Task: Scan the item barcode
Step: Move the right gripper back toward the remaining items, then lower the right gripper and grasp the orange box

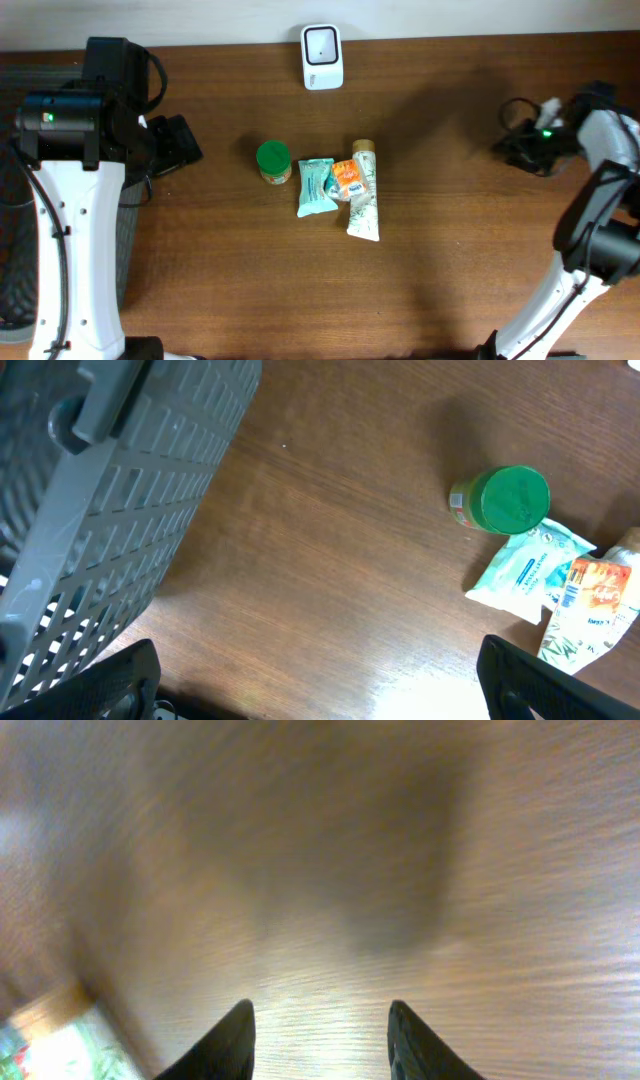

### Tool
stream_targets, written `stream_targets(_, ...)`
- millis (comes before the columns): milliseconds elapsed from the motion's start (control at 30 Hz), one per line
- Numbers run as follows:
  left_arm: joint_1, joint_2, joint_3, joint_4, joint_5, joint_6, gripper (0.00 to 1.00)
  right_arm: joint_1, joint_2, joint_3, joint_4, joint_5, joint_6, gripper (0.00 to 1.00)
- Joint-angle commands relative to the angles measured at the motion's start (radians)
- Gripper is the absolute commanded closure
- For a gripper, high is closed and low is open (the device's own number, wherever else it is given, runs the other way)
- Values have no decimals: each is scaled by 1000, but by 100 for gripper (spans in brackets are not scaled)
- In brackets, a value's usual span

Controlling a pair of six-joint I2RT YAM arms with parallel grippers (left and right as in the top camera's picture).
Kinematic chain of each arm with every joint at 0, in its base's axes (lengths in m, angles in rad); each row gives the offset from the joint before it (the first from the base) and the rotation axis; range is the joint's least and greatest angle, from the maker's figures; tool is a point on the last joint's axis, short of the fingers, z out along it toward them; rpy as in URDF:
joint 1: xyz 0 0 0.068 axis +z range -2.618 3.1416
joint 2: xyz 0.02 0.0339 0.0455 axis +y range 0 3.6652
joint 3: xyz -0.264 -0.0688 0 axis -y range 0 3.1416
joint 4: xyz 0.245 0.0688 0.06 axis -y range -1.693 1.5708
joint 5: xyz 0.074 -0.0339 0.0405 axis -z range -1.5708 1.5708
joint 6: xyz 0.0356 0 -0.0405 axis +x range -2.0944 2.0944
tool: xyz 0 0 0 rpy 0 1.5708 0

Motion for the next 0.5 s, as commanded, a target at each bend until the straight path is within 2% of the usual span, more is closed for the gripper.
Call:
stream_targets(0,4,-16,11,-1,0,-13,1,125,3,3,-99,-77,-18,62)
stream_targets(100,4,-16,11,-1,0,-13,1,274,2,3,-190,-77,-65,63)
stream_targets(133,4,-16,11,-1,0,-12,1,326,-3,3,-208,-87,-60,69)
stream_targets(167,4,-16,11,-1,0,-13,1,357,-9,3,-204,-115,-60,69)
stream_targets(233,4,-16,11,-1,0,-13,1,407,-39,3,-190,-179,-60,68)
stream_targets(467,4,-16,11,-1,0,-13,1,489,-279,3,-232,-128,-58,68)
